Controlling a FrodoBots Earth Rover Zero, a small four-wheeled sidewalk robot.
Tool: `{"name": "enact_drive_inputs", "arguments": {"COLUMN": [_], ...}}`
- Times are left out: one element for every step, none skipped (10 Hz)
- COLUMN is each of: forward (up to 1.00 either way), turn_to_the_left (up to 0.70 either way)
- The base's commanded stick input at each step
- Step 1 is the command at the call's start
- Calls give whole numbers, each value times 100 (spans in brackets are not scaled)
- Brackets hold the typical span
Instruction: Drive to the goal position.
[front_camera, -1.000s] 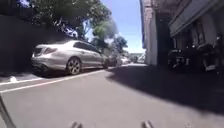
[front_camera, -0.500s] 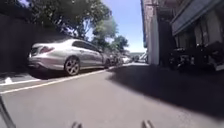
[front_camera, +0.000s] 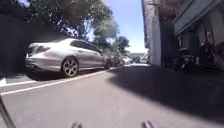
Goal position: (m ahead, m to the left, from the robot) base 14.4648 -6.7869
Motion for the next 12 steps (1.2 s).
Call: {"name": "enact_drive_inputs", "arguments": {"forward": [45,45,45,45,45,45,45,45,45,45,45,45], "turn_to_the_left": [0,0,0,0,0,0,0,0,-18,-27,-27,-27]}}
